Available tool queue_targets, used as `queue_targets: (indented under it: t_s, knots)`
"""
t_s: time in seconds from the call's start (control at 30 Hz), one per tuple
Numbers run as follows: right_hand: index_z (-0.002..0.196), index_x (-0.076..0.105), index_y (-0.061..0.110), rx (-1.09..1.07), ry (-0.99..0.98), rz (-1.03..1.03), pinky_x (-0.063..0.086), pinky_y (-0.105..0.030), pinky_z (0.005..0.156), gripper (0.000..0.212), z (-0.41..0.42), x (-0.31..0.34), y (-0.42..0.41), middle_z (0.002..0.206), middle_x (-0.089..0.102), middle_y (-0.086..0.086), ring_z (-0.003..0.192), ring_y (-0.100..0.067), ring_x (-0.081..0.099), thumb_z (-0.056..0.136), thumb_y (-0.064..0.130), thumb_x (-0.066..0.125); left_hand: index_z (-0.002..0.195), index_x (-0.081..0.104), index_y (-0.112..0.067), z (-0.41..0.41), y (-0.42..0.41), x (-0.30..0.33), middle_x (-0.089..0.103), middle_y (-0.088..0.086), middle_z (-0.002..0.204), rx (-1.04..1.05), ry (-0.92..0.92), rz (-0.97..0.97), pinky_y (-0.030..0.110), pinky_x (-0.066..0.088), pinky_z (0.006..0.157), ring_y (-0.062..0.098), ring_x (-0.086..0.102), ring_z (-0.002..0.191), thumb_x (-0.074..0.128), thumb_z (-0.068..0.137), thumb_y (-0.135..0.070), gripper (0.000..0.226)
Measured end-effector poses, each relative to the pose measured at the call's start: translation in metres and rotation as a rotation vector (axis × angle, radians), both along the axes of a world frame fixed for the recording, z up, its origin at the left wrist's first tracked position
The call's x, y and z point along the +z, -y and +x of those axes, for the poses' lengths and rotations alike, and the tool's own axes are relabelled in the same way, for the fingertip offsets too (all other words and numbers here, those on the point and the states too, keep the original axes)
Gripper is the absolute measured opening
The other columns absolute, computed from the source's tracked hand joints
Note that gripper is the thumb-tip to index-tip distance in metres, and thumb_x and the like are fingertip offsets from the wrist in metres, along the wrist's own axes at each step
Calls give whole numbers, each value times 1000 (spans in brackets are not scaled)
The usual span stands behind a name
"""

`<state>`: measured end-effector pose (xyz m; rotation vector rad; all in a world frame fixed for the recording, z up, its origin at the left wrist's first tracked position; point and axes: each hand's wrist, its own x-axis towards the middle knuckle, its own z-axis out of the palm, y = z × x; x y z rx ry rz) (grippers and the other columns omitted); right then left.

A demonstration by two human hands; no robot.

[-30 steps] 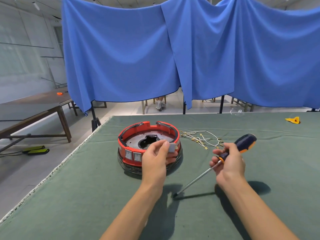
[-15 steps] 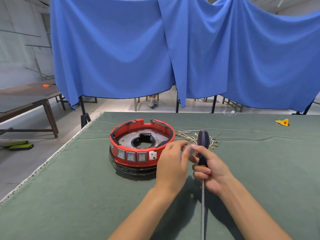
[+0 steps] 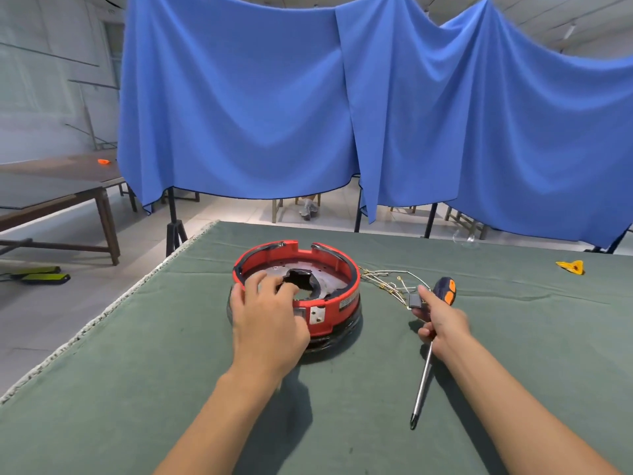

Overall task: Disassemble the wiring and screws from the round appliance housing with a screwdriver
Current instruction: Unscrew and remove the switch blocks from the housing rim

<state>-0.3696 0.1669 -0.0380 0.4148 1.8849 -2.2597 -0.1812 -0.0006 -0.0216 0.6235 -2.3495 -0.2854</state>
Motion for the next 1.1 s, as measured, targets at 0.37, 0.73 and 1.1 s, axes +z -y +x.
queue_targets:
  t_s: [0.37, 0.73, 1.1]
  knots:
    - [73, 56, 8, 98, -29, -113, 35, -12, 31, 24, 12, -5, -11, 45, 46, 1, 23, -5, 26, 90, 23, 64, 114, 66, -31, 5, 21, -10, 60, -16, 113, -100, -16, 72, 31, 22, 102, 12, 40, 117, 68, 80, -21, 35]
    - [42, 62, 23, -43, -357, 5, 27, -29, 49, 39, 33, 18, -15, 39, 49, 11, 41, -12, 40, 66, 54, 55, 101, 72, -23, -2, -1, -19, 66, -6, 94, -133, -76, -39, 42, 39, 96, 22, 57, 95, 81, 70, -20, 32]
    - [47, 34, 18, 35, -1045, 196, 26, -19, 43, 38, 90, 82, 7, 39, 32, 8, 42, -10, 30, 71, 32, 60, 104, 64, -17, -10, -7, -26, 65, -4, 102, -144, -63, -70, 41, 27, 110, 21, 58, 103, 66, 71, -12, 34]
